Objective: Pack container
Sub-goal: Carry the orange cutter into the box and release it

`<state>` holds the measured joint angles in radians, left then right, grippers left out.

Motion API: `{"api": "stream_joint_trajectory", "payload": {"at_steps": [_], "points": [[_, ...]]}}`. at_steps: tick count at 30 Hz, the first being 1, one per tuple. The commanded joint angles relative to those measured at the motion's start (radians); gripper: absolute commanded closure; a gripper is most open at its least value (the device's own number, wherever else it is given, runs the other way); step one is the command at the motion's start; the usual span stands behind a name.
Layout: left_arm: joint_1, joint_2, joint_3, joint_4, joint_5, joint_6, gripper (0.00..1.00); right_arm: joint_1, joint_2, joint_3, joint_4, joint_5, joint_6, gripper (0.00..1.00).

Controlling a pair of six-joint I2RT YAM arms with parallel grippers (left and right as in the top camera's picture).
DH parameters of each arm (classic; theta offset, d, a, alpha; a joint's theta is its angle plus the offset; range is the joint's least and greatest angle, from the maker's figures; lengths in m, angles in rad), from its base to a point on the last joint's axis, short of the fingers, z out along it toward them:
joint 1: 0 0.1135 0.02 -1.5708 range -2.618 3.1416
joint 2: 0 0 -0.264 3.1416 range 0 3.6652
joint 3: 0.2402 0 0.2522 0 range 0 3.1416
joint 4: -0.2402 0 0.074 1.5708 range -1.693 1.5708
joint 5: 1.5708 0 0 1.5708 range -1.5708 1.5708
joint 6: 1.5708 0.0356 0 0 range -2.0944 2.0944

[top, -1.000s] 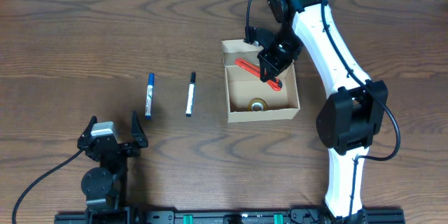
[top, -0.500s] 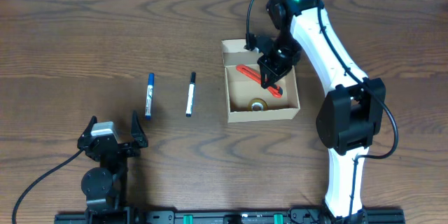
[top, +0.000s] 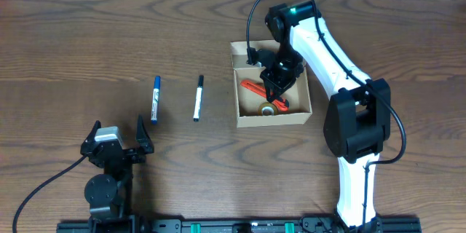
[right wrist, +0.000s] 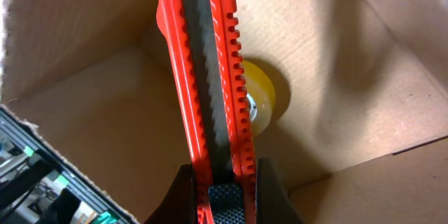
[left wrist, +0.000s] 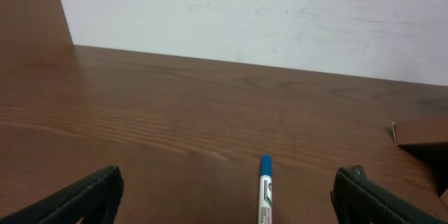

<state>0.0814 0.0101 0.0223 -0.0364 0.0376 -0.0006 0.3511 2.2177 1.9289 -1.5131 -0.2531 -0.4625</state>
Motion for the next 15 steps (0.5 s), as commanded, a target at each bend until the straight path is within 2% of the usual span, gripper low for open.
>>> {"api": "stream_joint_trajectory", "payload": {"at_steps": [1, 15], "points": [[-0.003, -0.006, -0.018, -0.040, -0.019, 0.000, 0.05, 0.001, -0.007, -0.011, 0.011, 0.018, 0.013, 0.99], [-0.003, -0.006, -0.018, -0.040, -0.019, 0.000, 0.05, -0.003, -0.007, -0.112, 0.152, 0.017, 0.010, 0.98]]}}
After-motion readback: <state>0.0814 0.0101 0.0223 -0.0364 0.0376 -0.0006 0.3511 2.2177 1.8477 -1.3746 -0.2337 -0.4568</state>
